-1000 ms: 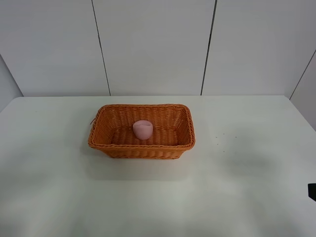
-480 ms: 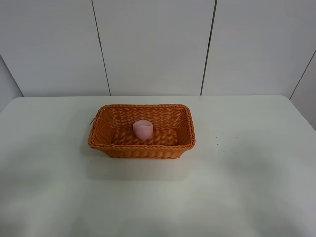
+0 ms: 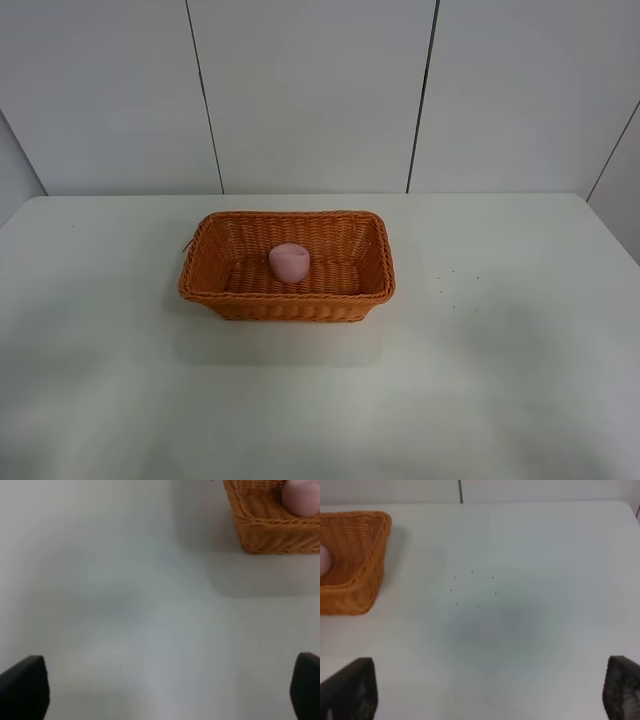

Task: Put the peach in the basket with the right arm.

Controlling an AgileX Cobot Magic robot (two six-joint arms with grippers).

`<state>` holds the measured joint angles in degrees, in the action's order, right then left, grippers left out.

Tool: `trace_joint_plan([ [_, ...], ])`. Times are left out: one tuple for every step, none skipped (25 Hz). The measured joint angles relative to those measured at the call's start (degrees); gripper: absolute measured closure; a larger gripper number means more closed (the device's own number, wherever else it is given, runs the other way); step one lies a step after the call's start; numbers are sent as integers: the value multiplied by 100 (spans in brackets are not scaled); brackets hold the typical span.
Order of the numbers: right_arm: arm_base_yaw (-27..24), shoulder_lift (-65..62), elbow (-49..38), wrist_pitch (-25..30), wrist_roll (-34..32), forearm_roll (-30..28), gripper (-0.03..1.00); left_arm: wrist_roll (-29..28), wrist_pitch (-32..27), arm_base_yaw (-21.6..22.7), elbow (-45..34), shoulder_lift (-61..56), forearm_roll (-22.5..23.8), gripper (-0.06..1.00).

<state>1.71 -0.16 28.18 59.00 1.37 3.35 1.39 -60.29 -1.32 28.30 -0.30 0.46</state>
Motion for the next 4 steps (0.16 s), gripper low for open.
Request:
trace_joint_plan([
  [0,0,0,0,0,0,27,0,0,0,0,0,0,-4],
  [0,0,0,0,0,0,27,0,0,0,0,0,0,-4],
  [0,0,0,0,0,0,27,0,0,0,0,0,0,-4],
  [0,0,0,0,0,0,27,0,0,0,0,0,0,-4],
])
